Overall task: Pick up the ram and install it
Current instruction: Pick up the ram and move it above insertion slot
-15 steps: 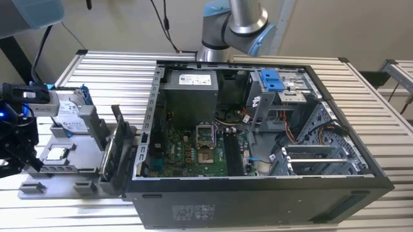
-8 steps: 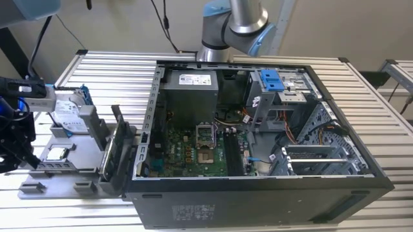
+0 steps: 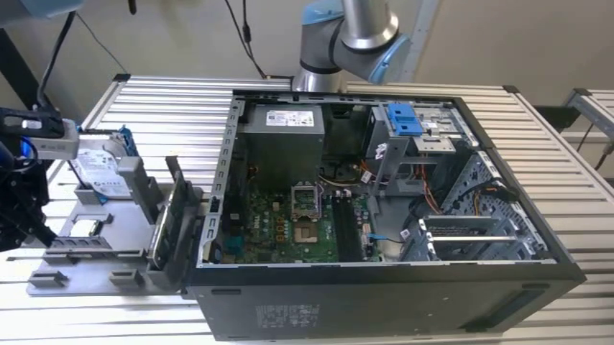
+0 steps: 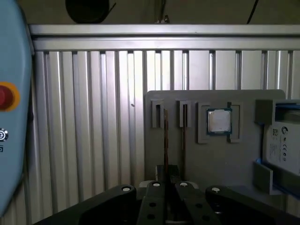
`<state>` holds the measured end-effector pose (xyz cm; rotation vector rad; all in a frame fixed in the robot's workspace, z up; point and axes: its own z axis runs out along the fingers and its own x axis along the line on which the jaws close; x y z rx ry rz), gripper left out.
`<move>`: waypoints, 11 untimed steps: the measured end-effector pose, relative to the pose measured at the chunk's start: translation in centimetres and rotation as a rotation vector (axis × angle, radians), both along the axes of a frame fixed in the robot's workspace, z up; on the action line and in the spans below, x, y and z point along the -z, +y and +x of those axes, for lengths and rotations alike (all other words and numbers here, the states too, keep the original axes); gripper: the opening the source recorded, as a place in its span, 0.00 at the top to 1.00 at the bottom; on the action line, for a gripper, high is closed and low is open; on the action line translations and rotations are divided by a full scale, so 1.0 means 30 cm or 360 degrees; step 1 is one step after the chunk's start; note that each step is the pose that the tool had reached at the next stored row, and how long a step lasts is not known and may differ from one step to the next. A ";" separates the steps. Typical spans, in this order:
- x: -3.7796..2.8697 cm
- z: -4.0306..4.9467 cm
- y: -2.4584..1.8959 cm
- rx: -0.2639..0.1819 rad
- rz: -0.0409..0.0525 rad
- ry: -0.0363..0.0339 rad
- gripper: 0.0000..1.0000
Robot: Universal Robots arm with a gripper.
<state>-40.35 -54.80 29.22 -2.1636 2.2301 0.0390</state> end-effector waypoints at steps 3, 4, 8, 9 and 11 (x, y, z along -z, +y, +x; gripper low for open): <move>-0.009 0.000 0.000 0.0000 0.0000 0.0000 0.86; -0.012 0.000 0.000 0.0000 0.0001 0.0000 0.86; -0.027 0.000 0.000 0.0000 0.0003 0.0000 0.86; -0.031 0.000 0.000 0.0000 0.0003 0.0000 0.86; -0.041 0.000 0.000 0.0000 0.0003 0.0000 0.86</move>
